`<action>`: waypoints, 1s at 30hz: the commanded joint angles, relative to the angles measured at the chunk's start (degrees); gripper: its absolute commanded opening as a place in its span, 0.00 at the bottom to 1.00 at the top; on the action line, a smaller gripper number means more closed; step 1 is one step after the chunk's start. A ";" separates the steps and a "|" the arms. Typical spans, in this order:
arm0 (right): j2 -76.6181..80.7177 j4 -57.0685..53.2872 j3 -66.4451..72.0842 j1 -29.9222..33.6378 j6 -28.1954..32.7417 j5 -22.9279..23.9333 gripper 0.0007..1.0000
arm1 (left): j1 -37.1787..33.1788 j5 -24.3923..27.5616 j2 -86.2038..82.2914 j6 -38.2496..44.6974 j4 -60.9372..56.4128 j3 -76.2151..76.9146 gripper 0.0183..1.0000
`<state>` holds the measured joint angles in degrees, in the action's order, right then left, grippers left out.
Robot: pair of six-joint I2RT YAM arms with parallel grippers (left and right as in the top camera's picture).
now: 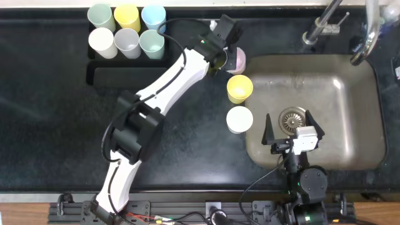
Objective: Store Cups
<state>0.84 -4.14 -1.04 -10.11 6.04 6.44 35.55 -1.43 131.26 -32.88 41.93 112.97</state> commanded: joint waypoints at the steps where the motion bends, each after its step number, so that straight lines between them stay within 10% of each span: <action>1: -0.50 0.28 0.76 0.39 -0.04 0.48 1.00 | 0.20 -3.34 -7.91 0.04 0.46 1.60 0.02; 10: -0.50 0.28 0.76 0.39 -0.04 0.48 1.00 | -7.30 -23.85 -38.27 -20.13 11.85 -10.64 0.02; 18: -0.50 0.28 0.76 0.39 -0.04 0.48 1.00 | -25.55 -19.39 -56.83 -40.65 11.23 -39.26 0.02; 30: -0.50 0.28 0.76 0.39 -0.07 0.48 1.00 | -38.03 -13.62 -46.62 -41.53 4.13 -47.95 0.02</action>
<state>0.84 -4.14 -1.04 -10.11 6.04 6.44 -1.21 -15.75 82.41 -72.95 46.74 64.86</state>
